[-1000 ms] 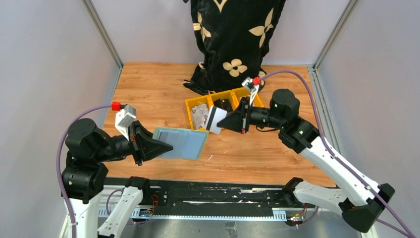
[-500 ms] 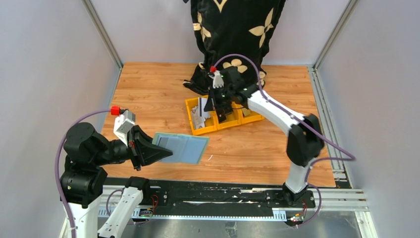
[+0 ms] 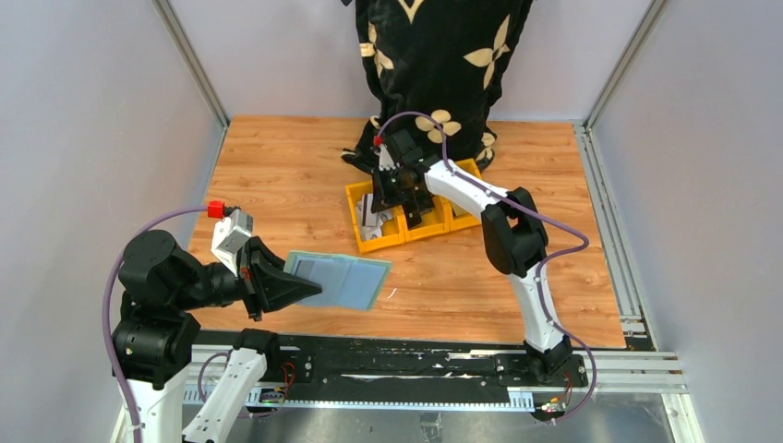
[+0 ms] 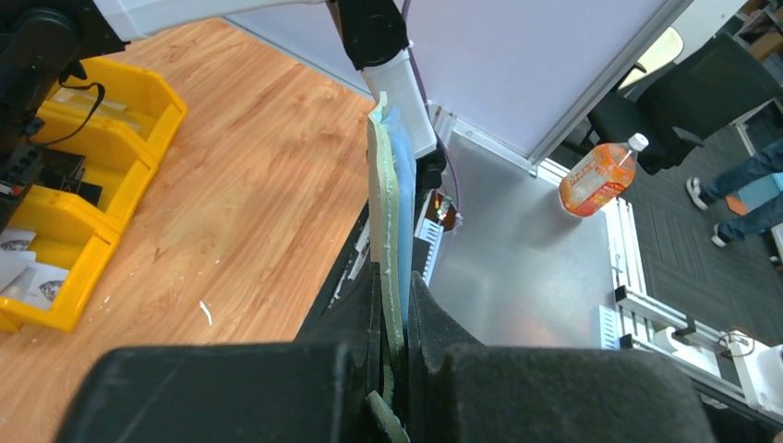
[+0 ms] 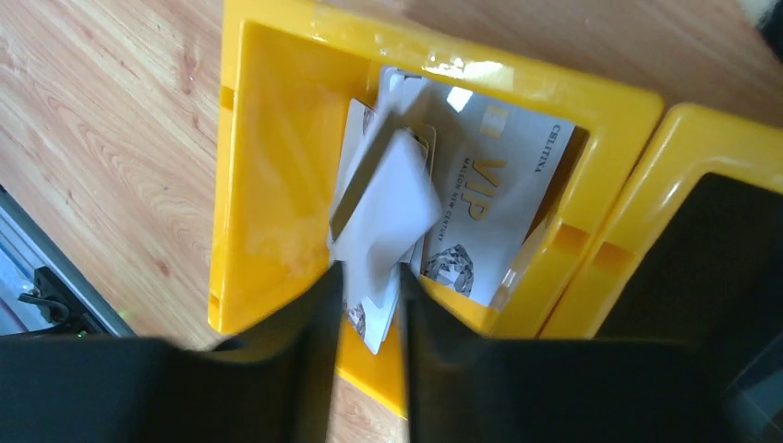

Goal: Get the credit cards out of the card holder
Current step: Place the credit card in the storage box, then remove the credit card from the card holder.

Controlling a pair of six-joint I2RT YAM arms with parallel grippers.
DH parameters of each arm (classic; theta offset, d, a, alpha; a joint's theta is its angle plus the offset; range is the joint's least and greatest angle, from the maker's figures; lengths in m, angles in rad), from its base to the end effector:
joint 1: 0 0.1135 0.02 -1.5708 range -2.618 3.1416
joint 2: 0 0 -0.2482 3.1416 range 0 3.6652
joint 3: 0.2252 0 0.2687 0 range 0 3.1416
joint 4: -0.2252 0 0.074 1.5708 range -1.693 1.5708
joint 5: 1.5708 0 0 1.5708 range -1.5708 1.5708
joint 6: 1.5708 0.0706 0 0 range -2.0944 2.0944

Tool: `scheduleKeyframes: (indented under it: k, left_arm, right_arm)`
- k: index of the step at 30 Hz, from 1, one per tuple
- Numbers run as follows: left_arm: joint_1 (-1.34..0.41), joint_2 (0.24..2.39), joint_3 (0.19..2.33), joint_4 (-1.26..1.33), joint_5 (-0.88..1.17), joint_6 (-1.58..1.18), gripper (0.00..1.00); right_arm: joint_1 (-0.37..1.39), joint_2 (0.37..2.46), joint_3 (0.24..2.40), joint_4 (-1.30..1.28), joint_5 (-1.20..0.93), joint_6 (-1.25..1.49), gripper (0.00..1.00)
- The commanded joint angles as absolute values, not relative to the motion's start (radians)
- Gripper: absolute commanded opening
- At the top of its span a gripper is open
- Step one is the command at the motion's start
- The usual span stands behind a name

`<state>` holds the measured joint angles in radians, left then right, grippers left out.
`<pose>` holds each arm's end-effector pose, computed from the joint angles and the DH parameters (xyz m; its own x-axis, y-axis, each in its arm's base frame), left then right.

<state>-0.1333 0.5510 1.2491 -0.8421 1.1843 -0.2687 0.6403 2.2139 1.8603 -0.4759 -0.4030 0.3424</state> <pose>0.0609 -0.0741 0.4433 -0.3916 -0.0484 -0.9189 0.8865 0.2478 -0.3909 0.4078 0.3383 0.1752 -0.8130 -0.2205 -0.5389 -0.5191 0.6938 0.4992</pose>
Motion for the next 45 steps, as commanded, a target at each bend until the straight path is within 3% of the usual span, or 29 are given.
scheduleKeyframes:
  k: [1,5,9,12,15,18,26,34,41,45]
  left_arm:
    - [-0.135,0.538,1.238,-0.839,1.206,-0.263,0.00]
    - [-0.135,0.538,1.241,-0.838,1.222,-0.267,0.00]
    - [-0.135,0.535,1.241,-0.838,1.235,-0.270,0.00]
    - [-0.135,0.530,1.235,-0.838,1.244,-0.271,0.00]
    - [-0.135,0.518,1.212,-0.838,1.249,-0.268,0.00]
    - [-0.135,0.509,1.194,-0.840,1.255,-0.268,0.00]
    - [-0.135,0.504,1.193,-0.838,1.269,-0.277,0.00]
    - [-0.135,0.485,1.183,-0.836,1.253,-0.271,0.00]
    - [-0.135,0.483,1.175,-0.836,1.249,-0.258,0.00]
    - [-0.135,0.481,1.186,-0.836,1.256,-0.259,0.00]
  right_arm:
    - [0.648,2.169,1.898,-0.503,-0.367,0.348,0.38]
    - [0.650,2.001,1.830,-0.456,-0.395,0.364,0.56]
    - [0.649,1.774,1.692,-0.332,-0.508,0.405,0.62]
    - [0.648,1.577,1.517,-0.118,-0.662,0.500,0.74]
    - [0.670,1.412,1.307,0.210,-0.839,0.691,0.75]
    - [0.754,1.301,1.237,0.323,-0.899,0.733,0.77]
    - [1.032,1.207,1.218,0.176,-0.848,0.587,0.80]
    - [1.121,1.198,1.186,0.209,-0.795,0.599,0.81]
    - [1.189,1.252,1.259,0.135,-0.582,0.587,0.81]
    - [1.196,1.265,1.261,0.138,-0.468,0.626,0.67]
